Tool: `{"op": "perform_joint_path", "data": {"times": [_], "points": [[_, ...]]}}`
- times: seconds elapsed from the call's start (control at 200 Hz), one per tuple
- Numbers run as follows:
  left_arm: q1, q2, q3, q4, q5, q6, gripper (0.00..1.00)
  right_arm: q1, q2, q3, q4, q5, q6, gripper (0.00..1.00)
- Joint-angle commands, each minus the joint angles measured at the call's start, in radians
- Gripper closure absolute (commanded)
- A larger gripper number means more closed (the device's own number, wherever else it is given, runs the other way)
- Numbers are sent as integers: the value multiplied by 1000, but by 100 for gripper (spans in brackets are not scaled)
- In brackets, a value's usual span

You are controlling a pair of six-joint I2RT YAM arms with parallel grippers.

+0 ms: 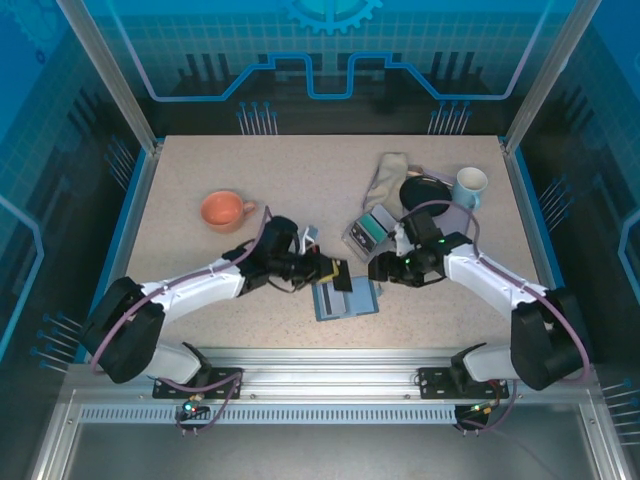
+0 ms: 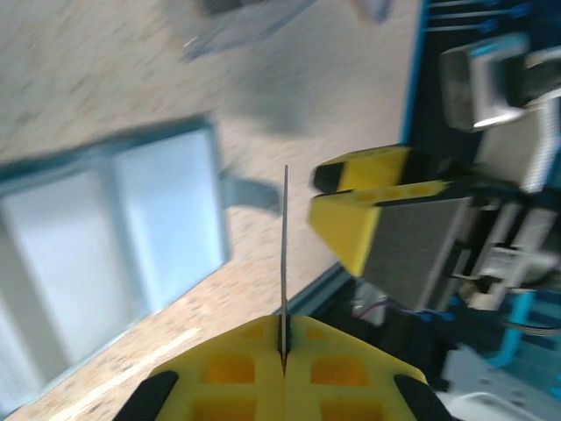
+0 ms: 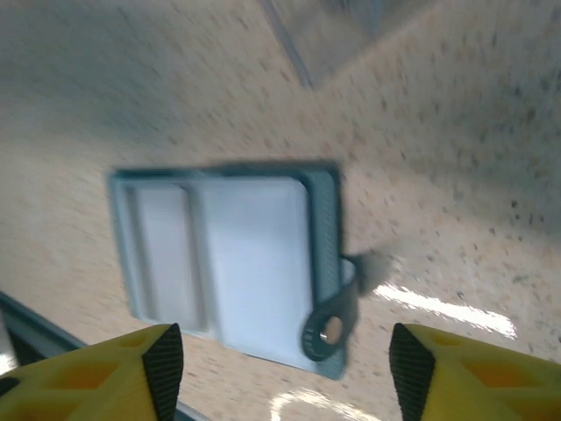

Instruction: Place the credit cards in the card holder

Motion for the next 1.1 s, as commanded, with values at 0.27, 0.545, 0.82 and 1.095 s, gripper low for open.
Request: {"op": "perform_joint_path", "data": {"times": [0.27, 0.545, 0.82, 1.095], "points": [[-47, 75, -66, 45, -101, -2, 100, 185, 178, 59, -65, 251, -83, 25], [-48, 127, -61, 12, -155, 6, 100, 278, 280, 129, -136, 433, -41, 27], [-47, 150, -104, -39, -204, 2, 100, 294, 311, 109, -173, 548, 9, 54], [-47, 177, -100, -55, -216, 18, 100, 245, 287, 76, -130, 478, 3, 68]]}}
